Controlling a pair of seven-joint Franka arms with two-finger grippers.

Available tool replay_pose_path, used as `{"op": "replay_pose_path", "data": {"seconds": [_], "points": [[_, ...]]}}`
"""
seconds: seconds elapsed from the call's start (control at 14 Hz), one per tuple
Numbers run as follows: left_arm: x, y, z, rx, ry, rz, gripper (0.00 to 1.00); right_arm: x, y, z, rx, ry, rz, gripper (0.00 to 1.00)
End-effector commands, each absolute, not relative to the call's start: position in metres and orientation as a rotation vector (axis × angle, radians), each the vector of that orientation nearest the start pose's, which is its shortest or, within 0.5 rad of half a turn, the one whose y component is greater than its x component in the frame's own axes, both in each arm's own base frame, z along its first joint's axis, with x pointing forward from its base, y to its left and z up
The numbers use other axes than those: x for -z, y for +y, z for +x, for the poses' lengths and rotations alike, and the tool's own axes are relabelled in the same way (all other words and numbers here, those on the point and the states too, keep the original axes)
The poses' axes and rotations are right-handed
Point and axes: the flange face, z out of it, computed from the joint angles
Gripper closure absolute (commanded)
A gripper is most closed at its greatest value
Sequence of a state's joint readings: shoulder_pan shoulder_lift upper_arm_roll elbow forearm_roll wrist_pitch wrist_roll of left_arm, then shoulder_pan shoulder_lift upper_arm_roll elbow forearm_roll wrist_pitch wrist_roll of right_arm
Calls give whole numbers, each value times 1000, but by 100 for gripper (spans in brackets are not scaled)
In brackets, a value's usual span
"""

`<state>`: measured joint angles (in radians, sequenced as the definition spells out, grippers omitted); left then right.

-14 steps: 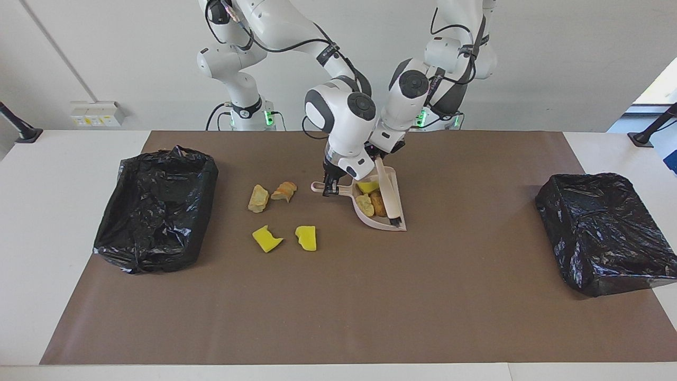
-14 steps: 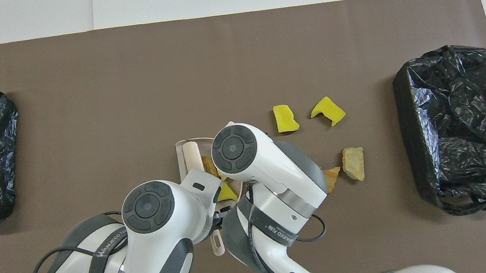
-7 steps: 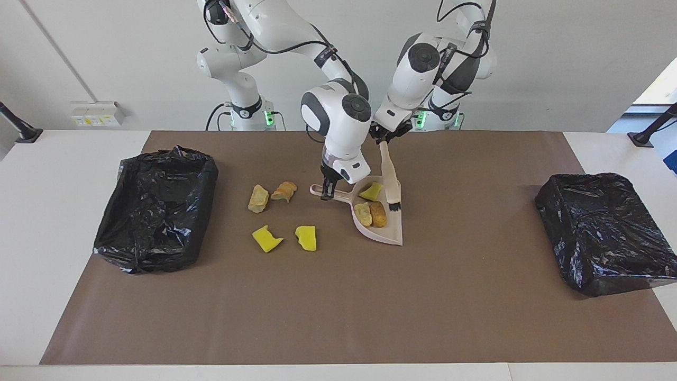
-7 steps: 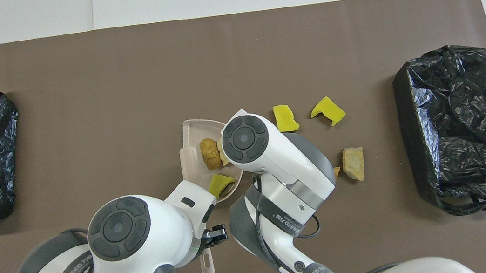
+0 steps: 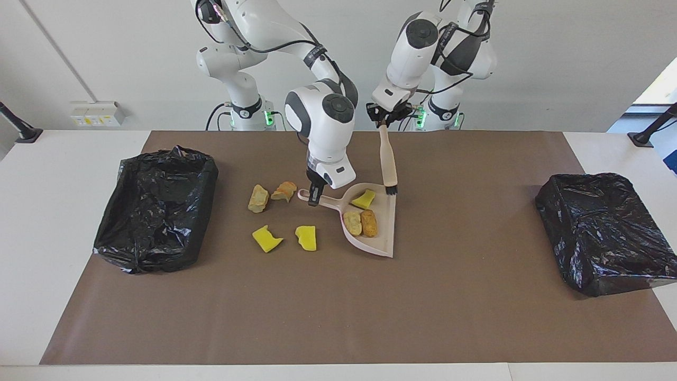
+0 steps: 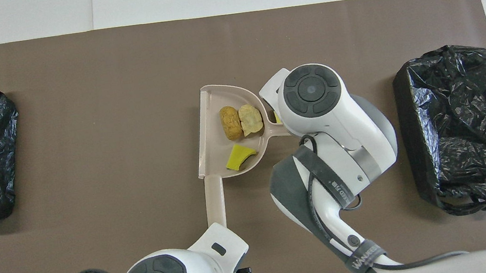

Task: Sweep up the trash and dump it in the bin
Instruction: 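Carry the loaded dustpan with the right gripper to the nearer bag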

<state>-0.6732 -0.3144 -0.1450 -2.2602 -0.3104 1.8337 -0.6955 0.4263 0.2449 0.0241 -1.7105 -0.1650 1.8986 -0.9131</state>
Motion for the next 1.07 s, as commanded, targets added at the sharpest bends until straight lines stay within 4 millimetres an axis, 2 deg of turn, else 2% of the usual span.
{"op": "replay_pose_path", "data": {"seconds": [0.0, 0.14, 0.29, 0.43, 0.72, 0.79, 1.0], "points": [[-482, -344, 261, -407, 16, -3262, 100, -469, 237, 574, -155, -2162, -2413, 100], [-478, -350, 254, -436, 10, -3283, 100, -483, 211, 582, -160, -2180, -2394, 100], [-461, -363, 236, -425, -13, -3304, 100, -498, 178, 591, -173, -2193, -2373, 100], [-439, -381, 210, -387, -27, -3315, 100, -515, 140, 595, -174, -2216, -2348, 100], [-417, -393, 179, -397, -37, -3337, 100, -539, 59, 597, -176, -2222, -2333, 100], [-405, -395, 171, -384, -20, -3340, 100, -545, 40, 595, -175, -2226, -2332, 100], [-385, -399, 171, -384, -53, -3344, 100, -562, -20, 588, -198, -2250, -2312, 100]]}}
